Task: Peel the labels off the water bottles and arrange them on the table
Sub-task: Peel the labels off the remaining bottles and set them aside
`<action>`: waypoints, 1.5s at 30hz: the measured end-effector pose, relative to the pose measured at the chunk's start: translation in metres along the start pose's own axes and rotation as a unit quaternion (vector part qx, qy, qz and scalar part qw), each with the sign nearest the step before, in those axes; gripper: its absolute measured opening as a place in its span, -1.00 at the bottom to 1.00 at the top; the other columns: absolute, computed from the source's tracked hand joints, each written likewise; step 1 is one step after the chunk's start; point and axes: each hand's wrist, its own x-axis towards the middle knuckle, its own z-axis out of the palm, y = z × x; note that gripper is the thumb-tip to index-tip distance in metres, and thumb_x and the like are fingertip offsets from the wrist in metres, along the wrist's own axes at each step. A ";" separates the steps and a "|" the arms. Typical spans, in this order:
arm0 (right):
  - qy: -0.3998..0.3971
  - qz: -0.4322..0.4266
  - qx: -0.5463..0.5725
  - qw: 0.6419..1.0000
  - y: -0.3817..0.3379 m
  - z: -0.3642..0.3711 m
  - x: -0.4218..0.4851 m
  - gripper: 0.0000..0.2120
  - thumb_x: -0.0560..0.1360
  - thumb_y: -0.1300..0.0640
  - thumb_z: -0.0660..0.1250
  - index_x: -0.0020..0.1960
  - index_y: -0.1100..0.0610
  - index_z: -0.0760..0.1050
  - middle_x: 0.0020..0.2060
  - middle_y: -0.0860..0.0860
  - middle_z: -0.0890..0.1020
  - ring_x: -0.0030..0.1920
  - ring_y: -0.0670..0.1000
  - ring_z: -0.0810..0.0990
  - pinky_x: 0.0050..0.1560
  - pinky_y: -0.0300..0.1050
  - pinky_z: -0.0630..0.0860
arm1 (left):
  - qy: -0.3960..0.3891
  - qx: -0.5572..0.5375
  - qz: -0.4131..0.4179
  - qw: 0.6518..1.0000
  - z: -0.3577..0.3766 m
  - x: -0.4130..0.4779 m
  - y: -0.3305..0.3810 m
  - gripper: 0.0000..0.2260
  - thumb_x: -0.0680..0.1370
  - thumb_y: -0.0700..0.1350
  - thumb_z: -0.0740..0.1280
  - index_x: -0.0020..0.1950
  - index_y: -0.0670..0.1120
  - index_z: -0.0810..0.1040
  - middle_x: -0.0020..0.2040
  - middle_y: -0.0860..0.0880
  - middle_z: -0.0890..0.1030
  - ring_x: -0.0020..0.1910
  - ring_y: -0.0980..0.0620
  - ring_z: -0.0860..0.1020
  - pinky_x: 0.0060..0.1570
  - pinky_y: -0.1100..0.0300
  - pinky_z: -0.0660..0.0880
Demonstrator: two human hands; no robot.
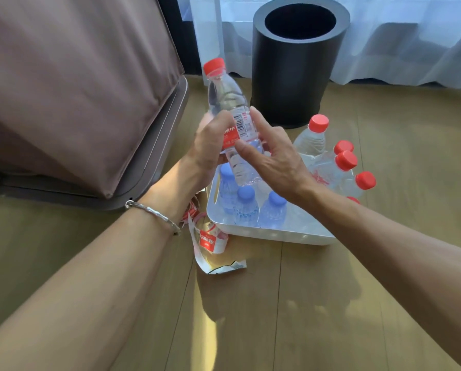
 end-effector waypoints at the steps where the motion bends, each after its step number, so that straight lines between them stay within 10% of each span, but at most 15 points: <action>1: 0.001 -0.004 0.003 1.000 0.000 0.000 0.000 -0.31 0.53 -0.31 0.20 0.58 -0.14 0.09 0.11 0.04 0.49 0.12 -0.14 0.44 0.12 -0.27 0.41 | -0.005 0.001 0.003 1.000 0.001 0.001 0.000 -0.71 0.44 -0.08 0.20 0.12 -0.14 0.48 -0.14 -0.10 0.59 -0.26 0.02 0.59 -0.37 0.20 0.51; 10: 0.003 -0.001 0.080 0.997 -0.018 -0.004 -0.008 -0.46 0.65 -0.01 0.20 0.58 -0.02 0.12 0.10 0.03 0.53 0.06 -0.03 0.61 0.12 -0.04 0.60 | -0.018 -0.055 -0.017 0.998 -0.001 0.006 -0.004 -0.77 0.44 -0.15 0.24 0.08 -0.13 0.50 -0.09 -0.12 0.63 0.06 -0.19 0.64 0.19 -0.31 0.47; 19: -0.017 0.047 0.184 0.982 -0.032 -0.005 -0.014 -0.77 0.67 0.14 0.15 0.28 0.07 0.48 0.00 0.09 0.66 -0.02 0.03 0.68 -0.05 0.03 0.66 | 0.010 0.001 -0.033 0.999 0.005 0.004 0.008 -0.75 0.24 -0.21 0.21 -0.10 -0.17 0.42 -0.26 -0.11 0.45 -0.31 -0.07 0.48 -0.31 0.09 0.50; 24: -0.007 0.059 0.170 0.984 -0.036 -0.010 -0.013 -0.79 0.67 0.11 0.18 0.20 0.05 0.55 -0.04 0.06 0.68 -0.04 0.04 0.69 0.03 0.11 0.65 | 0.048 0.007 -0.026 0.998 0.006 0.005 0.007 -0.55 0.24 -0.19 0.19 0.13 -0.15 0.33 -0.18 -0.13 0.42 -0.25 -0.07 0.47 -0.24 0.00 0.48; 30: 0.008 0.084 0.181 0.980 -0.042 -0.007 -0.009 -0.75 0.67 0.12 0.15 -0.04 -0.07 0.58 -0.21 -0.06 0.66 -0.19 -0.12 0.65 -0.20 -0.24 0.58 | 0.062 0.072 -0.026 0.995 0.005 0.006 0.009 -0.14 0.21 -0.17 0.19 0.52 -0.27 0.05 -0.14 -0.05 0.43 -0.31 0.04 0.47 -0.29 0.10 0.46; 40: 0.017 0.099 0.162 0.982 -0.043 -0.005 -0.005 -0.72 0.67 0.08 0.11 0.00 0.07 0.59 -0.19 0.01 0.61 -0.20 -0.08 0.56 -0.21 -0.19 0.51 | 0.068 0.096 -0.030 0.993 0.008 0.011 0.007 -0.32 0.37 -0.27 0.24 0.49 -0.11 0.17 0.11 -0.16 0.51 0.03 -0.12 0.59 -0.11 -0.03 0.60; 45: 0.024 0.092 0.172 0.980 -0.045 -0.018 0.002 -0.71 0.67 0.11 0.12 -0.10 0.09 0.57 -0.24 0.01 0.58 -0.26 -0.13 0.54 -0.25 -0.27 0.50 | 0.052 0.017 -0.029 0.998 0.016 0.016 0.004 -0.26 0.48 -0.32 0.23 0.59 -0.09 -0.04 0.10 -0.18 0.55 -0.24 0.04 0.62 -0.34 0.13 0.55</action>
